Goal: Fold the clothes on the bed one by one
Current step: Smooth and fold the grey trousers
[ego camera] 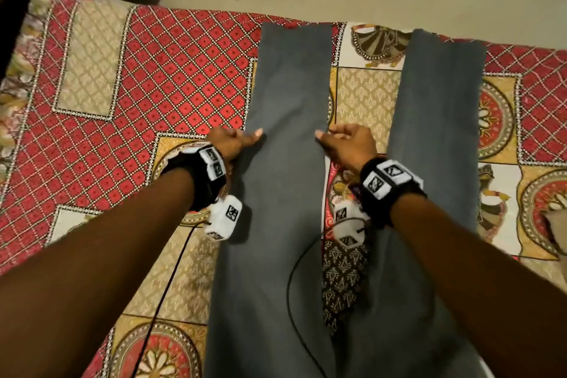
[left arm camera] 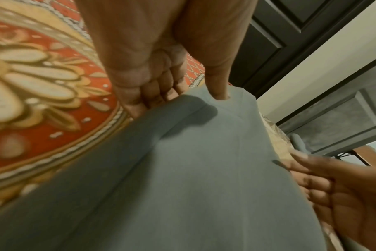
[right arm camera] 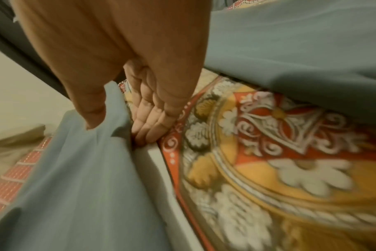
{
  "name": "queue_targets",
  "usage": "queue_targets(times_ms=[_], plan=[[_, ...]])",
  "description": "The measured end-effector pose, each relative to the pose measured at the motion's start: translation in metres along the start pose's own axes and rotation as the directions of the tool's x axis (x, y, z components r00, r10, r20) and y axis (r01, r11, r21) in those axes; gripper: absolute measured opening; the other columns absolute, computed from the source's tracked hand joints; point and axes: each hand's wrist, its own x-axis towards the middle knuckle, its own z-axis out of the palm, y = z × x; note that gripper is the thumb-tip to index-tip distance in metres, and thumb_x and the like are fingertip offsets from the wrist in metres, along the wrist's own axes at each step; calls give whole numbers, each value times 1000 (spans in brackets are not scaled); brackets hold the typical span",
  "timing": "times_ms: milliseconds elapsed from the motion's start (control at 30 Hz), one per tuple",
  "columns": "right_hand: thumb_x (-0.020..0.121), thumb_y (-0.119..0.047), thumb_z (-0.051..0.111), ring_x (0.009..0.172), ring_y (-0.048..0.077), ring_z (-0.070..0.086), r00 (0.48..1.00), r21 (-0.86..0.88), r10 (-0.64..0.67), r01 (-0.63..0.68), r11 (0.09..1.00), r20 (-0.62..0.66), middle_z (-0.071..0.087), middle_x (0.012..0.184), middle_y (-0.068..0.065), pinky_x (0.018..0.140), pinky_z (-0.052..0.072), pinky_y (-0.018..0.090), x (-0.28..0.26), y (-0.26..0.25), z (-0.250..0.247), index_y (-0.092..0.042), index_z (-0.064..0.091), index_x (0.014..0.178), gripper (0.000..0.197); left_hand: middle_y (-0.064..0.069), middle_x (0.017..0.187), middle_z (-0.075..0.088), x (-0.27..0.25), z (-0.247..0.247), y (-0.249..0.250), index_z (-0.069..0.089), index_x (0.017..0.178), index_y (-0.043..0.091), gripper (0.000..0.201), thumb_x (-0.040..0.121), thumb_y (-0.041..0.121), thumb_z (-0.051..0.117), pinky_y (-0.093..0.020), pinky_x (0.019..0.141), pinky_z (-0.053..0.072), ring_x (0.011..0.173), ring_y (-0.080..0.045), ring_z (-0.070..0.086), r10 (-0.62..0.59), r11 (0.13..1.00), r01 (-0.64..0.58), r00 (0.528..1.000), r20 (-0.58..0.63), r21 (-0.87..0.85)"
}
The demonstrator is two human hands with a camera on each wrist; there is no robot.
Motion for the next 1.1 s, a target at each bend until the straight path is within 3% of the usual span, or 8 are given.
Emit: queue_targets(times_ms=[167,267,367,433,533,700,833,1100], plan=[[73,-30,87,68,19,63,1000,-10,20,-20,1000,8,72,78,4,83,56,39,47,-6,10,-17,69,74,22,-3,63,64,17,6,21,70,88,8,10,93,16,67,-20,51,48,55,-16,58,112,994,-112,994,-15,12],[69,-42,85,76,21,69,999,12,19,-18,1000,-46,76,87,3,89,59,44,50,5,17,-22,69,74,26,2,56,58,15,-1,11,61,125,11,30,101,4,44,-11,36,32,33,-7,42,23,951,-44,997,-72,-307],[63,-59,83,75,19,72,999,65,-18,20,998,-30,76,86,9,76,60,38,37,-3,19,-17,67,89,52,-25,115,64,11,-10,10,40,147,18,51,99,8,54,-19,42,43,60,-17,68,70,948,-80,997,-45,-307],[82,-41,82,61,8,67,999,117,-42,39,992,22,70,82,7,62,55,27,20,-13,9,-8,60,104,45,-19,139,53,8,-13,11,47,144,30,58,91,17,65,-42,71,59,107,-32,66,247,968,-244,966,-74,57],[90,-22,74,73,21,70,992,35,-117,118,992,-43,68,88,10,68,57,35,-10,-10,-31,-18,64,100,15,-17,130,55,-30,7,4,63,131,20,44,88,11,67,-40,104,45,116,-33,57,530,664,-523,833,157,534],[90,-8,73,72,1,61,956,-213,-150,96,972,-253,69,89,12,85,52,40,-90,56,-136,-25,65,88,18,-9,109,73,-122,92,-41,72,103,16,14,92,16,63,-34,91,52,102,-31,67,187,754,-416,878,441,509],[73,-32,90,82,28,61,843,-302,17,-211,930,-537,68,92,16,79,48,38,-156,148,-210,-12,67,99,40,-10,102,69,-192,158,-94,66,96,15,19,89,32,68,-32,82,48,100,-31,65,55,790,-307,897,438,531],[82,-37,82,74,26,60,953,-314,34,-132,940,-301,65,76,10,72,46,37,-182,225,-225,-9,63,76,35,-3,92,67,-210,214,-112,58,85,18,52,73,66,74,-35,81,52,88,-26,62,120,750,-267,955,273,605]])
